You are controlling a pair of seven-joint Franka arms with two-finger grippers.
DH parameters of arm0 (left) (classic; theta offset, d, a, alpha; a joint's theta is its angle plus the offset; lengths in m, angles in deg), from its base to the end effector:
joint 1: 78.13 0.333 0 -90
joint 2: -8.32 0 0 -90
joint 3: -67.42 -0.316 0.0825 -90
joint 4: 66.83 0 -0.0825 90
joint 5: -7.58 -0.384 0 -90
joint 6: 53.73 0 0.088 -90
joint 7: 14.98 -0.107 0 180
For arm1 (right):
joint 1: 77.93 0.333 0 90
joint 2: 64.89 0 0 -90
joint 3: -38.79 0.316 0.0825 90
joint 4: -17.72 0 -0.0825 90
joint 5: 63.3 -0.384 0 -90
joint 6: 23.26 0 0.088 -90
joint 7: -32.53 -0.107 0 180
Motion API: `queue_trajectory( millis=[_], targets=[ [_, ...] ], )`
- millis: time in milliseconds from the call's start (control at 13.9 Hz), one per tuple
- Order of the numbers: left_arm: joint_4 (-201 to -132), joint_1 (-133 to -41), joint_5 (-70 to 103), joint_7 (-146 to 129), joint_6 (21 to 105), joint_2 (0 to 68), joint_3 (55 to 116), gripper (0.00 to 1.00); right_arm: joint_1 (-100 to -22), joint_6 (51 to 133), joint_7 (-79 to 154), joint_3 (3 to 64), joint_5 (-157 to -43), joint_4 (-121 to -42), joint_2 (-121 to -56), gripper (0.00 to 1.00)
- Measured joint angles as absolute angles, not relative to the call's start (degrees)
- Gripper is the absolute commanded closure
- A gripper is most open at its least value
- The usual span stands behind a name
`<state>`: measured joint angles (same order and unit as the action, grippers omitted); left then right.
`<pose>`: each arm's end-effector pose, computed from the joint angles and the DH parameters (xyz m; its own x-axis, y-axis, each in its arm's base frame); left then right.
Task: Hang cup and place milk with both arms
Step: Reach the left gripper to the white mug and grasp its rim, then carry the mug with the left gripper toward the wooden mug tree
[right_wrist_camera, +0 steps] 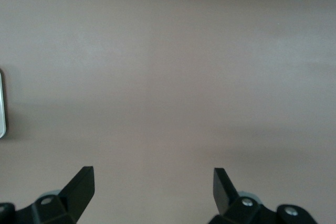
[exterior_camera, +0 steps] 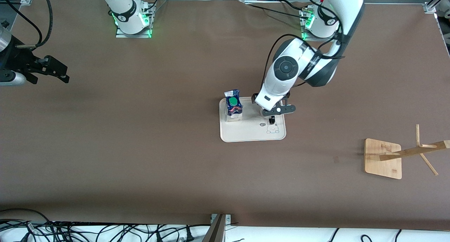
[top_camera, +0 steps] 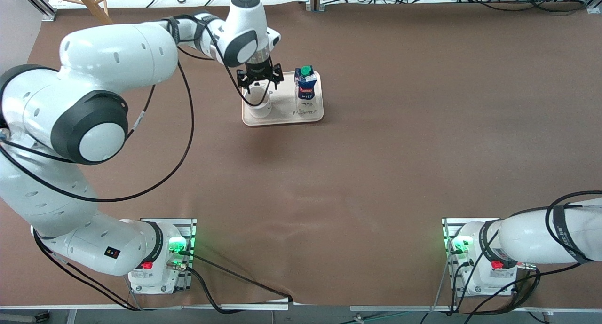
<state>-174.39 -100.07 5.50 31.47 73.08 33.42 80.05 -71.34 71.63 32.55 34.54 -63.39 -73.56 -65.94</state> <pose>0.5188 -0.3472 0.2752 0.9738 0.1987 -0.1101 0.1977 -0.9801 -0.0202 0.5675 0.0237 0.6113 0.9982 0.0411 0.0447 0.0411 -0.9992 -0.0002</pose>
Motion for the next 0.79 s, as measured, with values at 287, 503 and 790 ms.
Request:
queue_trajectory(
  millis=[287, 503, 790],
  targets=[
    [-174.70, -100.86, -0.53, 34.53, 76.95, 37.12, 80.03, 0.71, -71.33, 71.63, 32.55, 34.54, -63.39, -73.56, -65.94, 0.00],
    [-174.69, -100.87, -1.40, 34.95, 77.14, 38.10, 80.02, 1.00, -71.34, 71.63, 32.55, 34.54, -63.39, -73.56, -65.94, 0.00],
    [-174.21, -100.87, -1.43, 34.95, 77.23, 38.09, 80.02, 1.00, -71.33, 71.63, 32.55, 34.54, -63.39, -73.56, -65.94, 0.00]
  ],
)
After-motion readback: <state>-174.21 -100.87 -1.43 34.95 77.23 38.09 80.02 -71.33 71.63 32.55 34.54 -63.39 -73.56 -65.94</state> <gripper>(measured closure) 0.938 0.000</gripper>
